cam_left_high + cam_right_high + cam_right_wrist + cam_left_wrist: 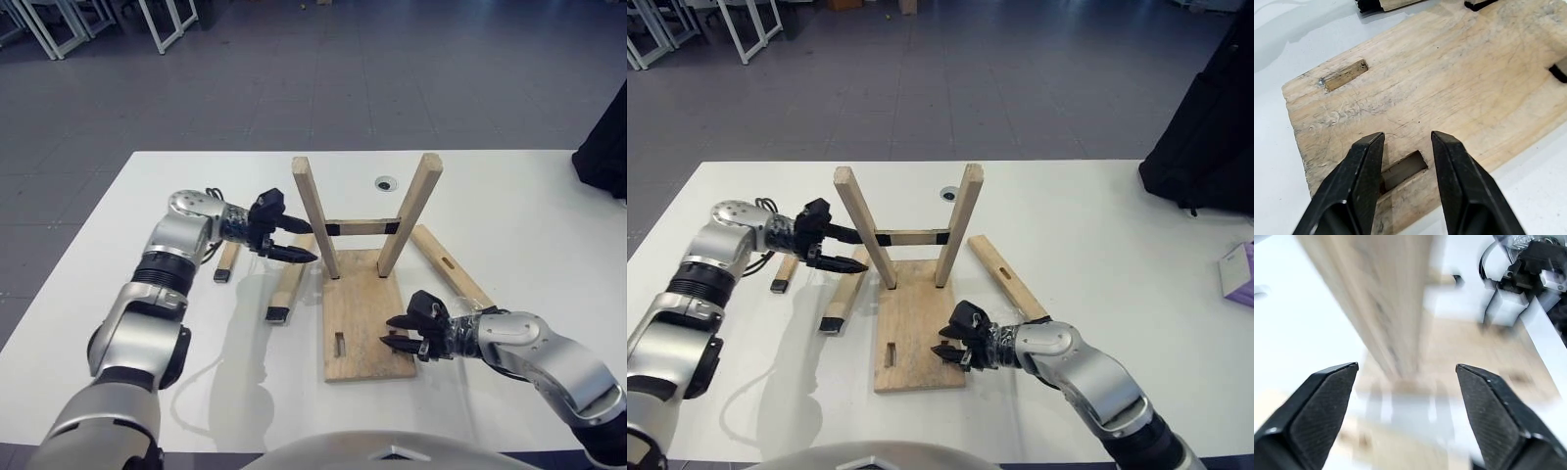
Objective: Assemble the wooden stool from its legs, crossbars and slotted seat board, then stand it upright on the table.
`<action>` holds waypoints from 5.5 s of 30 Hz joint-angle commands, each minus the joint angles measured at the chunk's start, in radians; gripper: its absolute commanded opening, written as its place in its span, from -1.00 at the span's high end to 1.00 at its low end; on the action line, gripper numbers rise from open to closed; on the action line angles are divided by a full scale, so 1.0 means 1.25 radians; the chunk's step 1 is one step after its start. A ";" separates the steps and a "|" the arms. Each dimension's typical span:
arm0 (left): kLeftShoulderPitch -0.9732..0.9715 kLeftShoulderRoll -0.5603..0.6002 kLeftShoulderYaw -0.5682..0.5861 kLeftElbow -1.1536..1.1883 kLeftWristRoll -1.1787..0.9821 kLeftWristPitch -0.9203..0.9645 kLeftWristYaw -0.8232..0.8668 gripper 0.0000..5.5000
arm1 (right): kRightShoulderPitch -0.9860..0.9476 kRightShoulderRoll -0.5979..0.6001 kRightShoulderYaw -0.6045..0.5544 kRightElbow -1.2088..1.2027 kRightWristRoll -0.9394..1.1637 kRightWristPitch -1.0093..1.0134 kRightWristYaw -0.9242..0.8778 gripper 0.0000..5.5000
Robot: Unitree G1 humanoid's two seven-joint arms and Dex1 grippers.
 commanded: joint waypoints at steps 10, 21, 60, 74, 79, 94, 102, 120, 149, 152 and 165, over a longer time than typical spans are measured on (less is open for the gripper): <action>0.505 -0.172 0.439 -0.622 0.045 0.429 0.896 -0.53 | -0.125 0.259 -0.234 -0.136 0.174 0.171 -0.228 0.36; 0.626 -0.250 0.457 -0.549 0.002 0.483 0.968 -0.53 | -0.141 0.242 -0.219 -0.149 0.196 0.238 -0.273 0.36; 0.598 -0.209 0.756 -0.818 -1.235 0.494 0.736 0.84 | -0.277 0.374 -0.387 -0.005 0.351 0.252 -0.329 0.00; 0.530 -0.221 0.449 -0.817 -1.190 0.586 0.723 0.84 | -0.409 0.319 -0.388 0.192 1.190 0.065 -0.603 -0.02; 0.492 -0.217 0.409 -0.760 -1.121 0.587 0.690 0.84 | -0.446 0.277 -0.349 0.179 1.251 0.018 -0.629 -0.02; 0.509 -0.255 0.353 -0.759 -1.013 0.561 0.671 0.84 | -0.421 0.262 -0.261 0.126 1.192 -0.066 -0.646 0.40; 0.526 -0.263 0.339 -0.774 -0.972 0.539 0.664 0.84 | -0.423 0.252 -0.262 0.140 1.158 -0.074 -0.623 0.82; 0.619 -0.207 0.519 -0.795 -0.928 0.424 0.878 0.06 | -0.250 0.076 -0.475 0.091 1.121 -0.078 -0.601 0.86; 0.567 -0.277 0.413 -0.597 -0.298 0.319 1.126 0.06 | -0.142 0.171 -0.315 0.458 0.160 -0.291 -0.316 0.86; 0.562 -0.276 0.412 -0.593 -0.293 0.322 1.121 0.06 | -0.147 0.159 -0.320 0.476 0.136 -0.295 -0.283 0.86; 0.563 -0.289 0.424 -0.587 -0.273 0.320 1.109 0.06 | -0.180 0.179 -0.407 0.379 0.143 -0.228 -0.295 0.86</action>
